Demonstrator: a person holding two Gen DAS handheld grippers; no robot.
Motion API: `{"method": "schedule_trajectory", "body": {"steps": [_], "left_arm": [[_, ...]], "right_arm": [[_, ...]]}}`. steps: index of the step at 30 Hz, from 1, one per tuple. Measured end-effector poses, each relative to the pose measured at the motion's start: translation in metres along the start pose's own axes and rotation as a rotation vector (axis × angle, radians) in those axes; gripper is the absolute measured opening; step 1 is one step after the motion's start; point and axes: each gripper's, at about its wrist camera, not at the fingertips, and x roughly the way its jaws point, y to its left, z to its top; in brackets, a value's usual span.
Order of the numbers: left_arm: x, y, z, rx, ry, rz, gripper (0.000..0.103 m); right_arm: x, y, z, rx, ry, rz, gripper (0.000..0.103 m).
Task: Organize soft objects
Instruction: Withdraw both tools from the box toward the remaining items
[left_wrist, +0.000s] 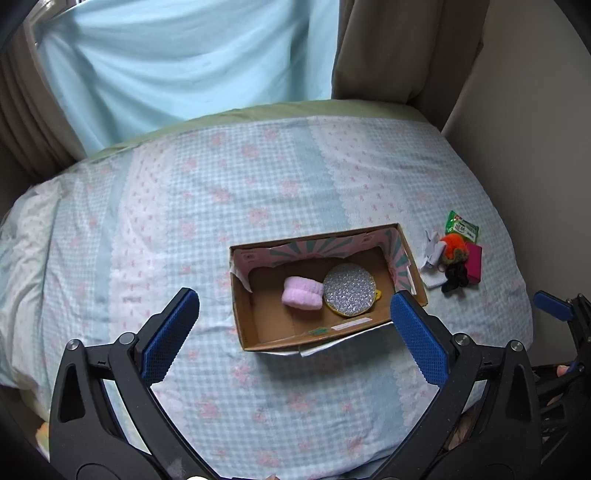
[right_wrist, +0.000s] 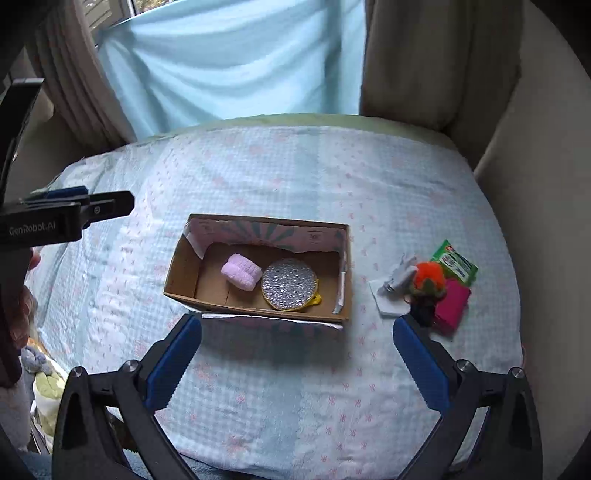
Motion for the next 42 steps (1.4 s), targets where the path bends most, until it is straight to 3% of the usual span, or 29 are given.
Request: {"method": "schedule_trajectory", "body": {"steps": [5,12,20,25,34,42], "left_arm": [[-0.02,-0.013,-0.012,-0.017,-0.046,0.002,0.103],[-0.032,-0.058,-0.017,-0.008,-0.08,-0.035,0.103],[-0.018,-0.139,-0.005,-0.002,-0.085,-0.023,0.103],[0.005,-0.19,0.006,-0.031,-0.07,-0.058,0.103],[0.061,-0.249,0.022,0.088,-0.005,-0.102,0.103],[0.134,-0.279,0.04,0.365,0.094,-0.233,0.103]], "right_arm": [[-0.036,-0.036,-0.016,0.098,-0.053,-0.078,0.103],[-0.055,-0.104,-0.02,0.18,-0.093,-0.1,0.103],[-0.044,-0.185,-0.005,0.085,-0.119,-0.012,0.103],[-0.025,-0.229,0.006,0.01,-0.118,0.033,0.103],[0.024,-0.275,0.026,-0.075,-0.075,0.133,0.103],[0.081,-0.289,0.037,-0.193,-0.039,0.19,0.103]]}}
